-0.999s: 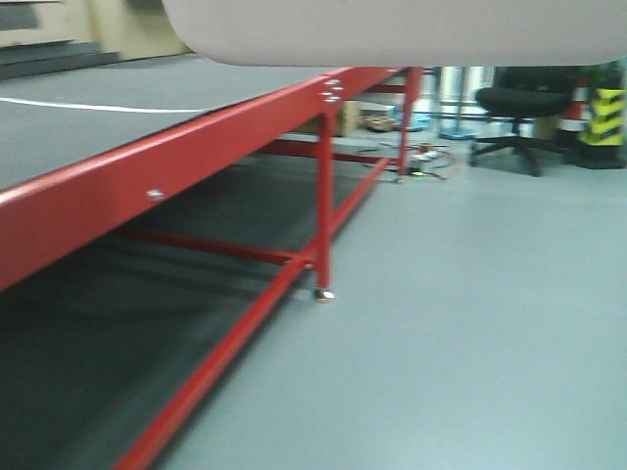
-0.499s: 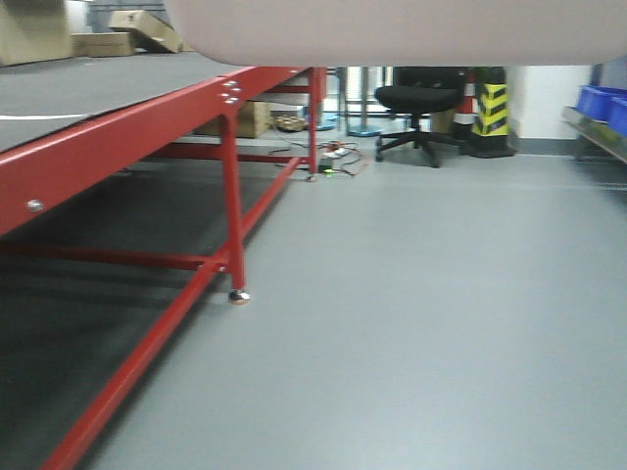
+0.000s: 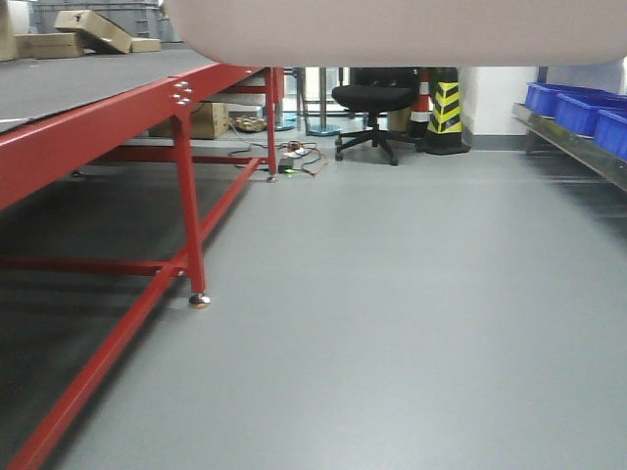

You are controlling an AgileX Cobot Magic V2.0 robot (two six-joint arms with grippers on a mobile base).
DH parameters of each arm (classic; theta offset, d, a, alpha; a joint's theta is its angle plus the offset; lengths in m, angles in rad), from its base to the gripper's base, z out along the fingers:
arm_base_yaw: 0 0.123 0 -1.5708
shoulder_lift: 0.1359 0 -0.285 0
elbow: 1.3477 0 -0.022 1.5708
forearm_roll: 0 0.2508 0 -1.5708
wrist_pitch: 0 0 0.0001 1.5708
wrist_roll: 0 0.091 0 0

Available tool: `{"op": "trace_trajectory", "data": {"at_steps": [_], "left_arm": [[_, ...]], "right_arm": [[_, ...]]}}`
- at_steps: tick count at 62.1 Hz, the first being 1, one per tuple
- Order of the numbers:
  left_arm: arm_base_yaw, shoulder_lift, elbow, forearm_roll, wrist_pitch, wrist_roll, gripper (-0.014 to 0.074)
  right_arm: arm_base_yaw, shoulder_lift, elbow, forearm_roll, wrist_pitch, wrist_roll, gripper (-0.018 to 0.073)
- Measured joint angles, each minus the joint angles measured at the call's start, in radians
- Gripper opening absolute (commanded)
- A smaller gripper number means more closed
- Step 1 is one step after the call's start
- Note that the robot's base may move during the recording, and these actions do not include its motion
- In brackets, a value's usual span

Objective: Grab white bin and place on right shelf
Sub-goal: 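Hold the bin raised while the base drives to the steel shelving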

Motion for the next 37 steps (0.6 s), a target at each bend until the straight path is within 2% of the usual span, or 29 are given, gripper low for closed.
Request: {"op": "trace_trajectory", "data": {"at_steps": [37], "left_arm": [[0.000,0.000,0.000,0.000,0.002,0.000,-0.0126]], "right_arm": [[0.002,0.000,0.000,0.000,0.000,0.000,0.0062]]}}
